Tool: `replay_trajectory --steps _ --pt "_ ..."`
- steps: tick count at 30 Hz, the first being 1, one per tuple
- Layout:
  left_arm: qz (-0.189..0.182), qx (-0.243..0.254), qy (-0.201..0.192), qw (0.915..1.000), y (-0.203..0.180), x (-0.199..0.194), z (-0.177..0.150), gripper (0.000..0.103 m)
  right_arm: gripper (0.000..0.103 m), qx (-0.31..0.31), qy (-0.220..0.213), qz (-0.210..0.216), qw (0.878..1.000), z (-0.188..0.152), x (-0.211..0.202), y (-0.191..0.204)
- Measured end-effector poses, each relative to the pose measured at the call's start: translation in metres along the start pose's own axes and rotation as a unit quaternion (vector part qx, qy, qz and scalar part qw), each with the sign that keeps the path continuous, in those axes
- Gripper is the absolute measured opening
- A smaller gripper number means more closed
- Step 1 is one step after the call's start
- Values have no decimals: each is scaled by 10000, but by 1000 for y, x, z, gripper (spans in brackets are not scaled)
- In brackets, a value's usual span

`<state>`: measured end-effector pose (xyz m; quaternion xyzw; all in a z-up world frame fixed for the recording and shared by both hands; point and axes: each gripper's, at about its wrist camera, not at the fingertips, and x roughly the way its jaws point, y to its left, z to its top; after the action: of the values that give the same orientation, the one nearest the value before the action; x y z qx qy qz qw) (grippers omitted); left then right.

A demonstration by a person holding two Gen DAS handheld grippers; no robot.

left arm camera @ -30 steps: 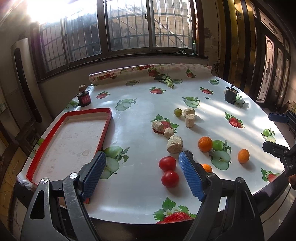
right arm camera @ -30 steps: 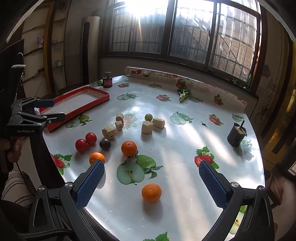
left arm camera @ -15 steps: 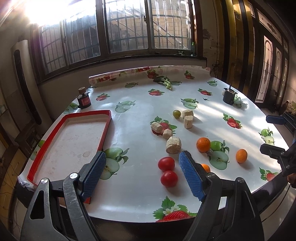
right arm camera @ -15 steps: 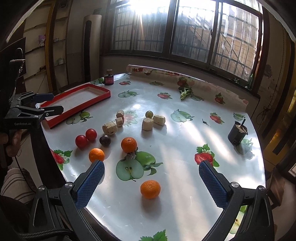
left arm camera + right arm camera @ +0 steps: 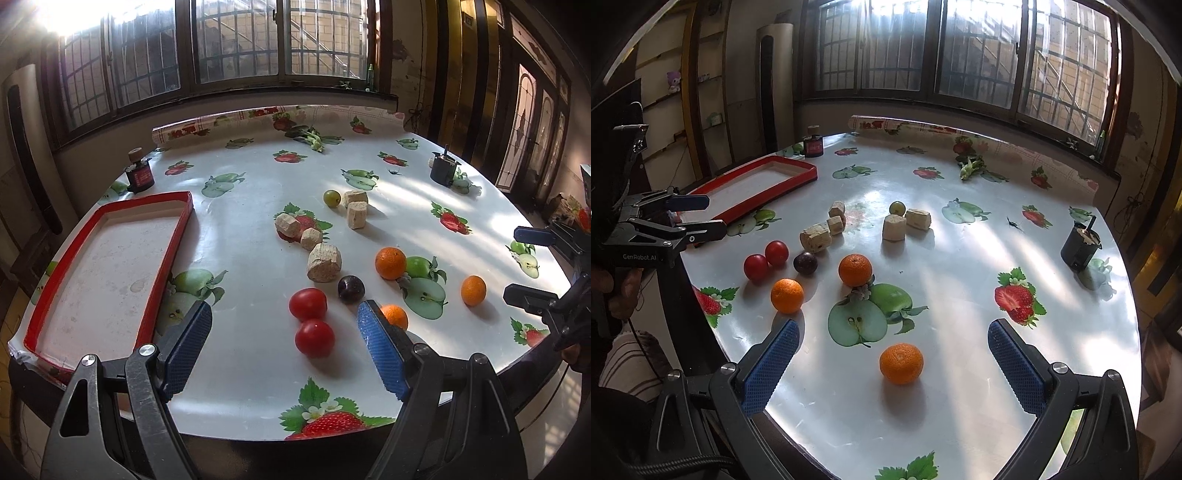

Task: Organize fruits
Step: 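Move both grippers toward the fruits on the table, then grasp a red tomato with the left gripper while the right gripper grasps an orange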

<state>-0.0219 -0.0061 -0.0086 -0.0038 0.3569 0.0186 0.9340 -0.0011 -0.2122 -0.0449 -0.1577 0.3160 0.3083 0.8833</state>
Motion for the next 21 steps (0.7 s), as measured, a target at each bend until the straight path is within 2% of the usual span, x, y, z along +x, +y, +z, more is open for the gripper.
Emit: replay_trajectory --steps 5,10,13,19,21 --pt "-166 -21 212 9996 -1 17 -2 81 103 171 320 65 9993 -6 18 -5" --pt "-270 72 493 9984 -5 35 -7 81 93 323 594 158 9976 -10 34 -10" --pt "-339 110 692 9970 -7 44 -11 75 84 443 742 252 9959 -11 44 -14" --pt "-487 89 1051 9932 -5 63 -16 54 62 551 1103 275 9920 -17 64 -17" --pt "-666 44 1168 9909 -5 68 -18 46 56 587 1221 276 9904 -19 69 -18"
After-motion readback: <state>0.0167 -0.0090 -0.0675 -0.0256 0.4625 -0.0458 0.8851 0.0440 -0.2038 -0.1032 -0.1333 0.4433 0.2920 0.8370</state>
